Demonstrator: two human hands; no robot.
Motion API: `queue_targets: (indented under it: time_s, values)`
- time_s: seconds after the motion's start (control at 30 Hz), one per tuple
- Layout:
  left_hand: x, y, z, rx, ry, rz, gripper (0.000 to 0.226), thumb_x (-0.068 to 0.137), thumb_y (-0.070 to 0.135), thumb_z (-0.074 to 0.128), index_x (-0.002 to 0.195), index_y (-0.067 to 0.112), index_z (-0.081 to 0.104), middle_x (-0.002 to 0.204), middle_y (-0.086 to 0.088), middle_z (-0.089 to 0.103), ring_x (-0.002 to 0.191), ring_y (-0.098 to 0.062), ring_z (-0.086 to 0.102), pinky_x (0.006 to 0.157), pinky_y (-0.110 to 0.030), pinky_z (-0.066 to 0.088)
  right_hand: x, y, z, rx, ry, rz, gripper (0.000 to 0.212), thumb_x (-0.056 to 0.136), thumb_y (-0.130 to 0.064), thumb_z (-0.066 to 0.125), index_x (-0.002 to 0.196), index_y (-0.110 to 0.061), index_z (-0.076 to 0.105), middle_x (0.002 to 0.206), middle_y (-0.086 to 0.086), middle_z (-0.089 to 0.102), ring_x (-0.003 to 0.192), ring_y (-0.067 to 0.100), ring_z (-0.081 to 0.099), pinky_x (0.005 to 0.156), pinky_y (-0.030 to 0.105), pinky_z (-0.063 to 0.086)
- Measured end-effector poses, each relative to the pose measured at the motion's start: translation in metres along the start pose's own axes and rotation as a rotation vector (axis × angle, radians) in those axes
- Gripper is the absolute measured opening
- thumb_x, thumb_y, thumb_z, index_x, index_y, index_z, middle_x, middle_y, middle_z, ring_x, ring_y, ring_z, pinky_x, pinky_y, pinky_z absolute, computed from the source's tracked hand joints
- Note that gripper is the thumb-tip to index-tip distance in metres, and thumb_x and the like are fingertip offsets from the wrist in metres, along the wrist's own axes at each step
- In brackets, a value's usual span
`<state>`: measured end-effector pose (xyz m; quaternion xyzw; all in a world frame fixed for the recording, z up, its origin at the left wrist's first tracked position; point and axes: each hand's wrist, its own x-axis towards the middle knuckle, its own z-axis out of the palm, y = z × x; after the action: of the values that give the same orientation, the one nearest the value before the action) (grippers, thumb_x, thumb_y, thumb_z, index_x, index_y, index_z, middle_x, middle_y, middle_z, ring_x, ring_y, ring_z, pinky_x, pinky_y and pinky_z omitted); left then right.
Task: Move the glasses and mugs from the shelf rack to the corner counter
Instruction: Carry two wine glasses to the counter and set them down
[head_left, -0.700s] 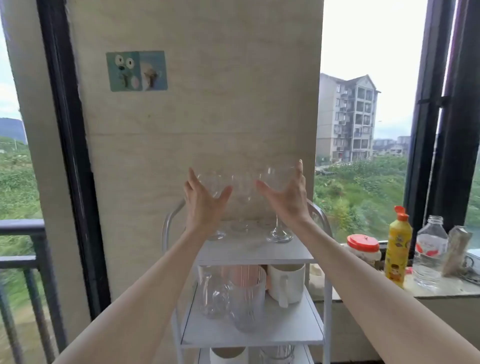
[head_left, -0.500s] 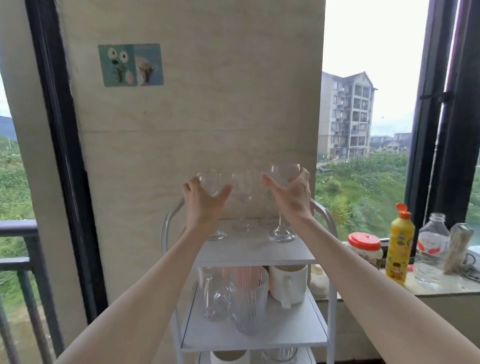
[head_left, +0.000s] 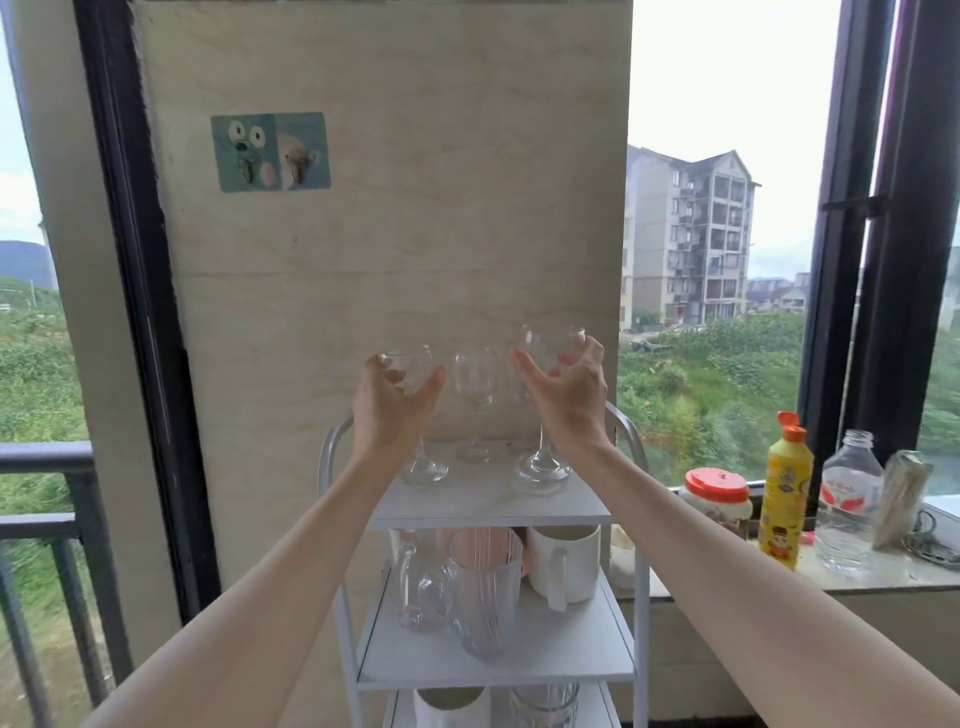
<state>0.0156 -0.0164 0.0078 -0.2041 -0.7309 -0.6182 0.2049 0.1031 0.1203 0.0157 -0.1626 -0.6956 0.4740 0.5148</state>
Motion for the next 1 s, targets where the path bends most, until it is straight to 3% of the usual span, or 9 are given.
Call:
queue_targets:
  time_s: [0.2, 0.3, 0.37, 0.47, 0.57, 0.63, 0.7, 0.83, 1.0]
  values:
    - [-0.028, 0.033, -0.024, -0.168, -0.054, 0.032, 0.064, 0.079, 0.043, 0.066, 0.126, 0.008, 0.042, 0.104, -0.003, 0.062, 0.089, -0.014, 0.062, 0.076, -0.026, 0.046, -0.021, -0.038, -0.033, 0.015, 0.049, -0.081, 0.066, 0.074, -0.049, 0.068, 0.119, -0.006, 0.047, 0.100, -0.003, 0.054, 0.084, 0.007, 0.056, 0.058, 0.003, 0.039]
    - [-0.052, 0.052, -0.034, -0.239, -0.123, 0.058, 0.054, 0.080, 0.041, 0.066, 0.118, 0.012, 0.042, 0.098, 0.000, 0.061, 0.085, -0.010, 0.062, 0.082, -0.035, 0.053, -0.043, -0.052, -0.061, -0.061, 0.053, -0.132, 0.043, 0.078, -0.047, 0.065, 0.086, -0.005, 0.060, 0.107, -0.008, 0.045, 0.077, -0.007, 0.046, 0.056, -0.007, 0.032]
    - [-0.073, 0.062, -0.038, -0.275, -0.179, 0.059, 0.048, 0.080, 0.040, 0.066, 0.111, 0.015, 0.041, 0.108, -0.009, 0.061, 0.094, -0.019, 0.063, 0.090, -0.044, 0.052, -0.063, -0.058, -0.085, -0.110, 0.068, -0.147, 0.034, 0.079, -0.044, 0.064, 0.070, -0.013, 0.056, 0.115, -0.004, 0.044, 0.080, -0.004, 0.050, 0.055, -0.007, 0.032]
    - [-0.112, 0.072, -0.042, -0.328, -0.258, 0.057, 0.044, 0.080, 0.034, 0.067, 0.107, 0.007, 0.044, 0.082, -0.003, 0.062, 0.071, -0.015, 0.062, 0.081, -0.042, 0.054, -0.097, -0.062, -0.125, -0.182, 0.097, -0.137, 0.036, 0.081, -0.042, 0.064, 0.065, -0.011, 0.058, 0.124, 0.005, 0.049, 0.079, -0.011, 0.052, 0.067, 0.001, 0.034]
    - [-0.154, 0.082, -0.038, -0.368, -0.357, 0.052, 0.040, 0.081, 0.030, 0.067, 0.101, 0.005, 0.044, 0.071, 0.004, 0.057, 0.057, -0.007, 0.054, 0.063, -0.027, 0.051, -0.130, -0.063, -0.166, -0.161, 0.164, -0.073, 0.037, 0.078, -0.045, 0.065, 0.087, -0.010, 0.057, 0.104, 0.000, 0.060, 0.074, 0.007, 0.060, 0.060, 0.006, 0.040]
    - [-0.180, 0.092, -0.032, -0.395, -0.415, 0.044, 0.042, 0.081, 0.029, 0.068, 0.108, 0.009, 0.042, 0.081, 0.003, 0.057, 0.062, -0.004, 0.055, 0.052, -0.010, 0.047, -0.153, -0.062, -0.196, -0.170, 0.208, -0.028, 0.052, 0.075, -0.047, 0.066, 0.108, -0.012, 0.048, 0.087, 0.000, 0.063, 0.069, 0.015, 0.064, 0.053, 0.012, 0.045]
    - [-0.205, 0.105, -0.022, -0.428, -0.485, 0.055, 0.047, 0.081, 0.029, 0.068, 0.113, 0.009, 0.039, 0.090, -0.001, 0.057, 0.071, -0.004, 0.057, 0.047, -0.004, 0.042, -0.174, -0.061, -0.231, -0.224, 0.258, -0.018, 0.052, 0.073, -0.049, 0.067, 0.108, -0.018, 0.043, 0.088, 0.000, 0.063, 0.073, 0.014, 0.064, 0.056, 0.018, 0.045]
    - [-0.271, 0.134, 0.004, -0.454, -0.658, 0.087, 0.055, 0.081, 0.036, 0.066, 0.119, 0.009, 0.037, 0.101, -0.003, 0.060, 0.079, -0.005, 0.060, 0.057, -0.012, 0.042, -0.214, -0.069, -0.319, -0.321, 0.361, -0.004, 0.051, 0.073, -0.050, 0.068, 0.109, -0.023, 0.043, 0.087, -0.009, 0.060, 0.077, -0.003, 0.055, 0.055, 0.008, 0.040]
    - [-0.369, 0.190, 0.045, -0.556, -0.836, 0.117, 0.053, 0.082, 0.036, 0.066, 0.118, 0.015, 0.034, 0.102, -0.005, 0.063, 0.082, -0.015, 0.066, 0.069, -0.022, 0.053, -0.270, -0.086, -0.441, -0.427, 0.498, 0.021, 0.051, 0.073, -0.050, 0.068, 0.108, -0.025, 0.040, 0.092, -0.006, 0.062, 0.081, -0.002, 0.057, 0.057, 0.006, 0.038]
